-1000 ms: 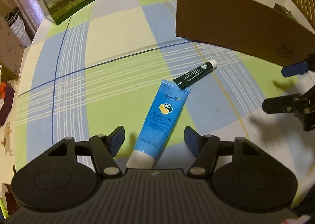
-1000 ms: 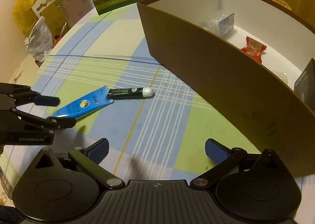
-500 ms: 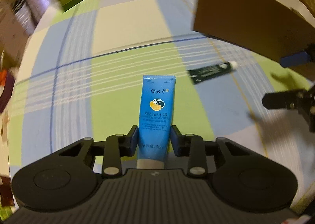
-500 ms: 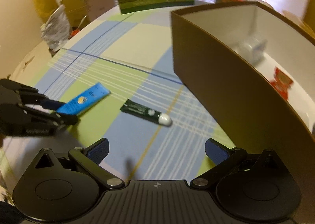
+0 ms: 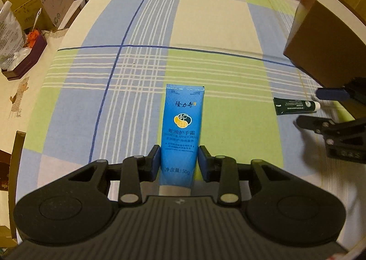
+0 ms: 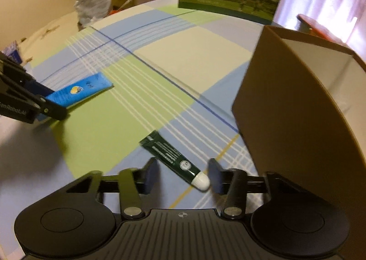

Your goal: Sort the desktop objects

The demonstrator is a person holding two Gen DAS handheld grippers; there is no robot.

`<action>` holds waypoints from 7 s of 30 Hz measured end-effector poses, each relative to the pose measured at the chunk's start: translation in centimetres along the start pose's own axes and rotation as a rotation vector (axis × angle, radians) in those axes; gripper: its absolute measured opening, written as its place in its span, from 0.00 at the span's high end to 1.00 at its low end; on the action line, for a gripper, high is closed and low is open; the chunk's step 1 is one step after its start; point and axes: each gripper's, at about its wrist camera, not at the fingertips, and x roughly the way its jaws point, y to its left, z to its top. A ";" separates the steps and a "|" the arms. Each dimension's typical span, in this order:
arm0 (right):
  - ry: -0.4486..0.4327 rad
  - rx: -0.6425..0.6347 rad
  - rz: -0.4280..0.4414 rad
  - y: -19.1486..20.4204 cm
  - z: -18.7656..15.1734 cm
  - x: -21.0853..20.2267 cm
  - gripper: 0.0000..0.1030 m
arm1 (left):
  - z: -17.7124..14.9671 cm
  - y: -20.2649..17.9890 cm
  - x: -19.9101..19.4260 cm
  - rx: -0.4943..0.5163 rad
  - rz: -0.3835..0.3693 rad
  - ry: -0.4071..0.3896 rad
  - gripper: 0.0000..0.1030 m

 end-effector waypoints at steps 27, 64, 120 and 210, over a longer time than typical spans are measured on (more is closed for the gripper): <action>0.010 0.152 -0.029 1.6 -0.6 -1.0 0.87 | 0.1 -1.1 0.4 0.095 -0.001 0.018 0.71; -0.119 0.386 -0.158 -0.7 -5.2 -16.5 0.87 | -0.4 -9.8 -9.9 0.240 -0.264 -0.184 0.72; -0.074 0.590 -0.286 -23.8 -4.2 -15.1 0.87 | 18.8 -30.3 0.1 0.333 -0.355 -0.097 0.72; -0.233 0.740 -0.443 -5.1 -7.1 -25.0 0.02 | 6.5 -17.6 -14.5 0.335 -0.246 -0.353 0.04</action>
